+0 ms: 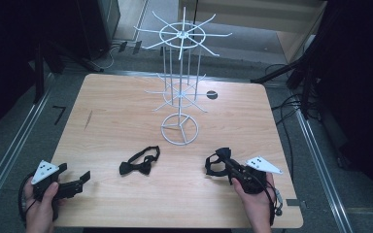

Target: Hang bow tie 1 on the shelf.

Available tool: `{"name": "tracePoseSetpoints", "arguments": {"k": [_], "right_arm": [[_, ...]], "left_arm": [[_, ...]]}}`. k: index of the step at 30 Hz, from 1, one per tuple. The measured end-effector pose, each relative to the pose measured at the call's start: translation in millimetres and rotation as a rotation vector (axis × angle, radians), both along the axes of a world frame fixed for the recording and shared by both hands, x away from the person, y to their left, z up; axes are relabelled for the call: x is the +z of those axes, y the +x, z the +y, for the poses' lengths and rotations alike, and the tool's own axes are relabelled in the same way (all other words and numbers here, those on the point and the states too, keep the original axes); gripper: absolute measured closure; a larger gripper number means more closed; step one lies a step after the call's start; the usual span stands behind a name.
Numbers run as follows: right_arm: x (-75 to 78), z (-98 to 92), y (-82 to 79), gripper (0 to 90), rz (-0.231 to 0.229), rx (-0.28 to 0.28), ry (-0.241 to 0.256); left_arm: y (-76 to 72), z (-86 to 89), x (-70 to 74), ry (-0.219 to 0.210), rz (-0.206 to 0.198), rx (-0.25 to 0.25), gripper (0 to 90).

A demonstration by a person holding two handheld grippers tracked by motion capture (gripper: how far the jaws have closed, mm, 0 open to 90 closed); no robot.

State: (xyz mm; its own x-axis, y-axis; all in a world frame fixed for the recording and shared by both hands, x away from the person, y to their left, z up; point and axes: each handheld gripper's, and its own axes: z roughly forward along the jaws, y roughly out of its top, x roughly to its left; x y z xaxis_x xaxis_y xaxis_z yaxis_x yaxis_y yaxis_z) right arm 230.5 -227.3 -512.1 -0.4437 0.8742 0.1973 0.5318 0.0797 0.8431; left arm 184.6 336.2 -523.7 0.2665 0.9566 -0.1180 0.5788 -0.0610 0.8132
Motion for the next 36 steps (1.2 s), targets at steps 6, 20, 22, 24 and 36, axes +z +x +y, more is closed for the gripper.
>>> {"name": "tracePoseSetpoints", "arguments": {"k": [6, 20, 22, 24, 36], "right_arm": [[7.0, -1.6, 4.8, 78.2, -0.009, -0.001, 0.008], [29.2, 1.5, 9.1, 78.3, -0.053, -0.010, 0.021], [33.3, 2.0, 9.7, 78.3, -0.061, -0.014, 0.019], [35.2, 2.5, 9.7, 78.3, -0.064, -0.015, 0.018], [54.8, 7.5, 12.2, 78.2, -0.095, -0.014, 0.018]], "left_arm": [[-0.4, 0.7, 0.1, -0.006, -0.003, 0.000, 7.3], [-1.2, 1.1, 0.3, -0.009, -0.010, -0.002, 7.3], [-1.1, 0.9, 0.1, -0.008, -0.012, -0.001, 7.3], [-1.1, 0.8, 0.2, -0.006, -0.011, -0.002, 7.3], [-1.6, 1.2, 0.4, -0.011, -0.014, -0.006, 7.3]]}}
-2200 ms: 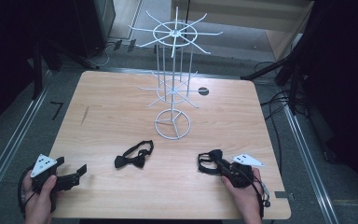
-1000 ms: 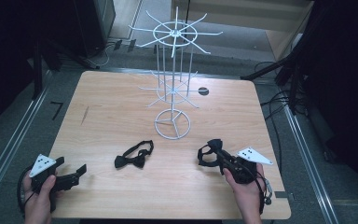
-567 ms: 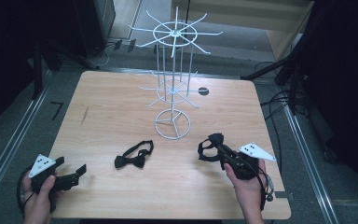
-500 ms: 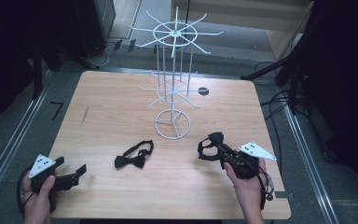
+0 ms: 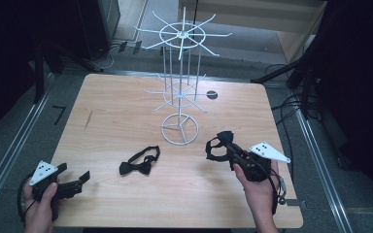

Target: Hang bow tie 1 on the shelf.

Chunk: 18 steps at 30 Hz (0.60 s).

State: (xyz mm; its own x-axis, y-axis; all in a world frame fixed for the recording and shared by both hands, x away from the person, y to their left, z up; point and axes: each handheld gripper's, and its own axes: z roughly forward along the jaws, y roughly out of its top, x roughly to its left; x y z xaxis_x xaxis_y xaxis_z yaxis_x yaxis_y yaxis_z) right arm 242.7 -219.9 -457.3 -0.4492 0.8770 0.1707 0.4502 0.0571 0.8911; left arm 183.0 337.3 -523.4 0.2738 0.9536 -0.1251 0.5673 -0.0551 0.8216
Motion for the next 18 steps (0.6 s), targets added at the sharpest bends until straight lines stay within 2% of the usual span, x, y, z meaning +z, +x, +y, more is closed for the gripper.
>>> {"name": "tracePoseSetpoints", "arguments": {"k": [10, 15, 18], "right_arm": [[10.8, 2.7, 2.1, 78.2, -0.031, 0.046, 0.011], [14.0, 4.6, 2.2, 78.1, -0.033, 0.058, 0.000], [15.7, 5.0, 2.8, 78.0, -0.018, 0.069, 0.021]], "left_arm": [[-0.1, -0.5, -0.1, 0.005, -0.003, -0.001, 7.4], [-0.1, -0.4, -0.1, 0.004, -0.005, 0.000, 7.3], [-0.1, -0.4, -0.1, 0.005, -0.003, -0.001, 7.3]]}}
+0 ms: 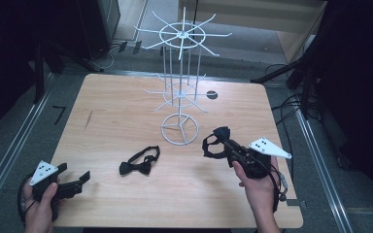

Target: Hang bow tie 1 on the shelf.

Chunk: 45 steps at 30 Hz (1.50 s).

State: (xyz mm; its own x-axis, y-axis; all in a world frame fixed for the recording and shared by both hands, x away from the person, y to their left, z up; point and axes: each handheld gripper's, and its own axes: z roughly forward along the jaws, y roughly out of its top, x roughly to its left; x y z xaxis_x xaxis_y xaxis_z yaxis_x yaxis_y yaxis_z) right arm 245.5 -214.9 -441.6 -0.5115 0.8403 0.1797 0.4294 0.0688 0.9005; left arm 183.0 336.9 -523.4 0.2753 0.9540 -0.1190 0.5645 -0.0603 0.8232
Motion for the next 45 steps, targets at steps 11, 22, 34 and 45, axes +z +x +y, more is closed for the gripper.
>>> {"name": "tracePoseSetpoints", "arguments": {"k": [11, 22, 34, 45], "right_arm": [[7.9, 0.2, -1.3, 77.9, -0.044, -0.028, -0.001], [18.2, 0.2, -2.0, 77.9, -0.072, -0.034, 0.014], [35.1, 2.6, -2.0, 77.9, -0.105, -0.029, 0.019], [43.9, 5.9, -0.3, 77.9, -0.118, -0.020, 0.033]], "left_arm": [[0.0, 0.2, 0.0, 0.002, 0.000, -0.003, 7.4], [0.1, -0.1, -0.1, 0.000, 0.000, 0.000, 7.4], [0.2, 0.1, -0.2, -0.001, 0.000, 0.000, 7.4], [0.3, 0.1, -0.2, -0.006, 0.001, 0.001, 7.4]]}}
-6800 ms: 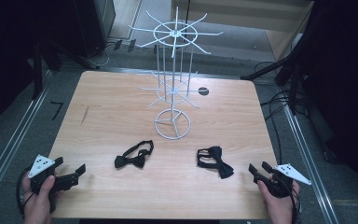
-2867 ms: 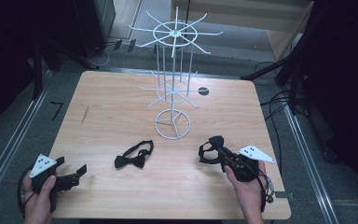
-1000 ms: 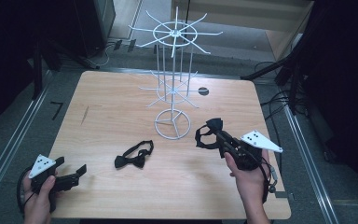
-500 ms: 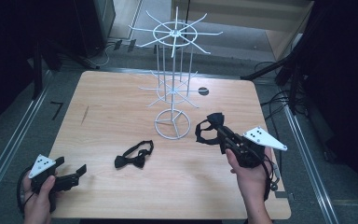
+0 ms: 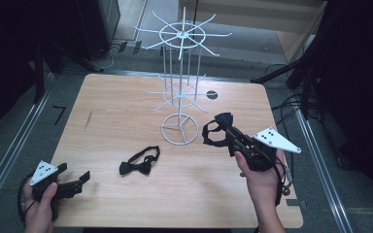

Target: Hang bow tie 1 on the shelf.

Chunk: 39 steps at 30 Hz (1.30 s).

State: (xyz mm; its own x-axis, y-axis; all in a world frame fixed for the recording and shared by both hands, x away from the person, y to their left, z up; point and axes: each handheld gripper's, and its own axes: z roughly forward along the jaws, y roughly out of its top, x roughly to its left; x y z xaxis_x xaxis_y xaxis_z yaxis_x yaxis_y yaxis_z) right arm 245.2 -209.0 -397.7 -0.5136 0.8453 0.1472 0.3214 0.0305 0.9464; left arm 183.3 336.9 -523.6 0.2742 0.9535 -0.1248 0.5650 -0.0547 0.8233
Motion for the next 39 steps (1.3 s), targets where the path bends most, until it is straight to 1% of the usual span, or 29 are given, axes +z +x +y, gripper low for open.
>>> {"name": "tracePoseSetpoints", "arguments": {"k": [11, 13, 20, 39], "right_arm": [[6.4, 3.8, 3.4, 77.8, -0.006, 0.009, -0.001], [8.3, 4.9, 4.5, 77.8, -0.010, 0.009, 0.007], [11.9, 6.6, 5.8, 77.8, -0.015, 0.013, 0.008], [21.0, 12.0, 13.8, 77.8, -0.017, 0.023, 0.024]], "left_arm": [[0.2, 0.1, 0.0, 0.003, 0.001, -0.001, 7.3], [0.2, 0.1, -0.1, 0.004, 0.001, -0.001, 7.3], [0.2, 0.1, -0.1, 0.004, -0.001, 0.000, 7.3], [-0.1, -0.1, 0.3, 0.009, 0.001, -0.001, 7.4]]}}
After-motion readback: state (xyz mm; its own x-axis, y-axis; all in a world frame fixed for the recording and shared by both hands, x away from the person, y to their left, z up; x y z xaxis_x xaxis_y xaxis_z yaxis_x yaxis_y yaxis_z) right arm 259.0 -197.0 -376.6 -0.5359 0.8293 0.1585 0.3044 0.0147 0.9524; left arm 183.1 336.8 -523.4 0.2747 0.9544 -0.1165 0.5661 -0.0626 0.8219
